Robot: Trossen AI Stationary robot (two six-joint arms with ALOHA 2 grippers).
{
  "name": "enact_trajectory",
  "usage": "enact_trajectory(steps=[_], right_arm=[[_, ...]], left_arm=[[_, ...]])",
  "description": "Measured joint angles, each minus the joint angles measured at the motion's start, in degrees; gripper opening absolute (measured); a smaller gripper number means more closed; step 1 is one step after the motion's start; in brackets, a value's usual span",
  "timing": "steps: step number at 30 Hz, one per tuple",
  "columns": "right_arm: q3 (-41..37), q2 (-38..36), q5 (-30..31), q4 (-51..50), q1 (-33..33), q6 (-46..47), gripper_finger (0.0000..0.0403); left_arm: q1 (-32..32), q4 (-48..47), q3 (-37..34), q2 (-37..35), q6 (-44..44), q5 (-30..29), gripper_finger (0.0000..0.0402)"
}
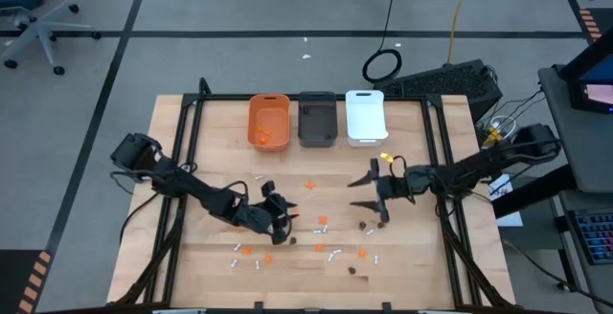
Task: Sort Halloween decoration
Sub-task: Put the orange spider toy into the orange bin
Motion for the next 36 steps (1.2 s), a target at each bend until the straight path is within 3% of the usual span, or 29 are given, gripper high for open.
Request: enact_trajectory(steps=[4, 12, 36], right_arm=[[0.0, 0.0, 0.1, -1.3, 2.7, 0.2, 0.0226], [0.0, 0.6, 0.1, -2.1, 5.9, 0.7, 0.0226], [0.0, 4.7, 0.1, -0.9, 6.2, -0.2, 0.0226]], left_arm=[[0.0, -5.0, 1.4, 1.7, -0.5, 0.9, 0.0136], [0.2, -4.8, 3.3, 4.1, -0.6, 3.7, 0.0136], [2.2, -10.6, 3.4, 6.0, -8.8, 2.2, 0.0136]])
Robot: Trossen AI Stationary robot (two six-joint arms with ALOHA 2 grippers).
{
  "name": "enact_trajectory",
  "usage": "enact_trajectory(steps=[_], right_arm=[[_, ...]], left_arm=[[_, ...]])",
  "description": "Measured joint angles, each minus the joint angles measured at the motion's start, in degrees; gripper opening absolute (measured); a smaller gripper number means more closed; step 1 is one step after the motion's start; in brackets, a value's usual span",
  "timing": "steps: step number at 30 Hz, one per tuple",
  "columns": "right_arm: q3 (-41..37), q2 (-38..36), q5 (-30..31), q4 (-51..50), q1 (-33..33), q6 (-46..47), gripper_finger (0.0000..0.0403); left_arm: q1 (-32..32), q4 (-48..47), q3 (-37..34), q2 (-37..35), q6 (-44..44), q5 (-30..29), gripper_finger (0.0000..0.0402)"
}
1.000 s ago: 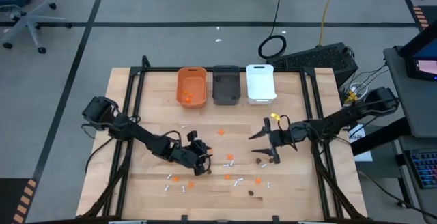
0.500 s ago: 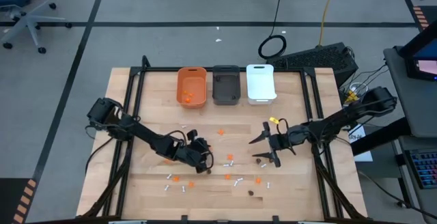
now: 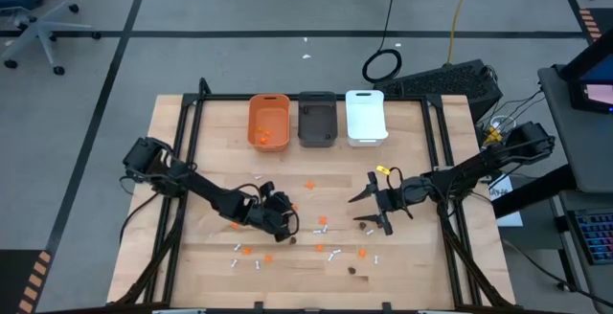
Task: Sort Halloween decoration
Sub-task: Put the orange spider toy into the orange bin
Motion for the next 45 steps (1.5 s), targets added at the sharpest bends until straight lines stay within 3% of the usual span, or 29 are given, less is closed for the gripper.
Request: enact_trajectory(steps=[16, 19, 25, 45], right_arm=[[0.0, 0.0, 0.0, 0.0, 0.0, 0.4, 0.0226], [0.0, 0.0, 0.0, 0.0, 0.0, 0.4, 0.0226], [0.0, 0.0, 0.0, 0.0, 0.0, 0.3, 0.0226], [0.0, 0.0, 0.0, -0.5, 0.0, 0.5, 0.0226]], left_arm=[[0.2, 0.7, 0.1, 3.8, -4.7, -1.6, 0.0132], [0.2, 0.7, 0.1, 3.8, -2.5, -1.6, 0.0104], [0.2, 0.7, 0.1, 3.9, 0.8, -1.5, 0.0009], [0.3, 0.9, 3.2, 0.7, 11.7, -2.5, 0.0]])
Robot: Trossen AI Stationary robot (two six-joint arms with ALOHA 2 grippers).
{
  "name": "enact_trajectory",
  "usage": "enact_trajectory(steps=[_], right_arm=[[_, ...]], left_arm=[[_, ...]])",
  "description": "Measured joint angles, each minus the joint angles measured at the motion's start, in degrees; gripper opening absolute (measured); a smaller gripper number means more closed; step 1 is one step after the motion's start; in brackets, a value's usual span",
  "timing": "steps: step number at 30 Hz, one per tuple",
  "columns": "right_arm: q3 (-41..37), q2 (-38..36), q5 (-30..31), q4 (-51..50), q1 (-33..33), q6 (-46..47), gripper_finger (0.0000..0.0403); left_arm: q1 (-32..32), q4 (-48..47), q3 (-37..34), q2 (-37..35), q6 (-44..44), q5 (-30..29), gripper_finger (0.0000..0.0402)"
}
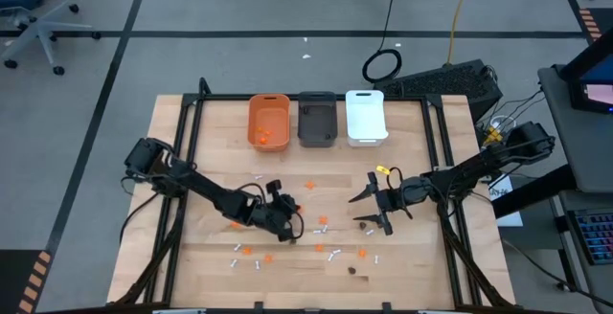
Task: Sort Halloween decoration
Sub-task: Put the orange spider toy into the orange bin
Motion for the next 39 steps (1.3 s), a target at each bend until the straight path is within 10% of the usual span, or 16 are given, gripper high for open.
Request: enact_trajectory(steps=[8, 20, 33, 39], right_arm=[[0.0, 0.0, 0.0, -0.1, 0.0, 0.0, 0.0226], [0.0, 0.0, 0.0, -0.4, 0.0, -0.1, 0.0226], [0.0, 0.0, 0.0, -0.4, 0.0, -0.1, 0.0226], [0.0, 0.0, 0.0, -0.6, 0.0, 0.0, 0.0226]], left_arm=[[0.5, -0.5, 0.1, 0.2, -10.0, 4.0, 0.0014], [0.3, 0.5, 0.1, 3.1, -9.1, 4.2, 0.0159], [3.4, 1.5, 0.2, 5.0, -7.9, 10.3, 0.0158], [3.6, 2.1, 0.3, 6.7, -6.4, 10.8, 0.0086]])
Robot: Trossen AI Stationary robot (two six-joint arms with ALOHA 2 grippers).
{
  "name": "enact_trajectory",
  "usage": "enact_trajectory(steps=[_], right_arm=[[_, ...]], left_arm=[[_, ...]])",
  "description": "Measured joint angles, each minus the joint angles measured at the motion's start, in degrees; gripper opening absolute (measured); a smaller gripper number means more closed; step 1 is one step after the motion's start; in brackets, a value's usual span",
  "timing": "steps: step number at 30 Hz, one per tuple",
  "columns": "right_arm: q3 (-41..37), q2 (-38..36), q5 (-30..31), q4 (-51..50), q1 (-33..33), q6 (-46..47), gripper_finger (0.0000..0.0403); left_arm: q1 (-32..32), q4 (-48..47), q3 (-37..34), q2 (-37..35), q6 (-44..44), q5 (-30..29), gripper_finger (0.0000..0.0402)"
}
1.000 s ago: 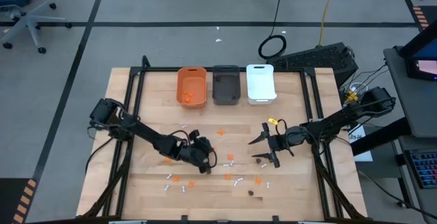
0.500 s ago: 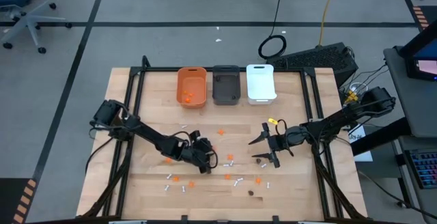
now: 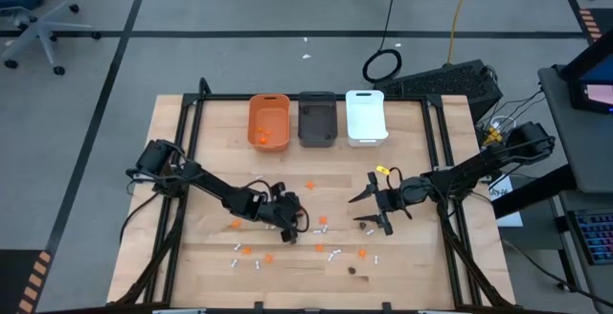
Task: Sort Halloween decoration
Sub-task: Put the orange spider toy into the orange bin
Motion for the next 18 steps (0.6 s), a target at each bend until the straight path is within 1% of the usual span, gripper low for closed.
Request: enact_trajectory(steps=[3, 5, 9, 12, 18], right_arm=[[0.0, 0.0, 0.0, -0.1, 0.0, 0.0, 0.0226], [0.0, 0.0, 0.0, -0.1, 0.0, 0.0, 0.0226], [0.0, 0.0, 0.0, 0.0, 0.0, -0.1, 0.0226], [0.0, 0.0, 0.0, 0.0, 0.0, 0.0, 0.0226], [0.0, 0.0, 0.0, 0.0, 0.0, 0.0, 0.0226]], left_arm=[[0.0, 0.0, 0.0, -0.4, 0.4, 0.0, 0.0029], [0.0, 0.2, 0.0, -0.6, 1.2, -0.1, 0.001], [0.0, 2.2, -0.2, -0.8, 4.4, -1.3, 0.0009], [0.0, 2.7, -0.3, -1.4, 4.9, -1.8, 0.0002], [-0.3, 2.5, -0.4, -5.4, 6.3, -4.0, 0.0]])
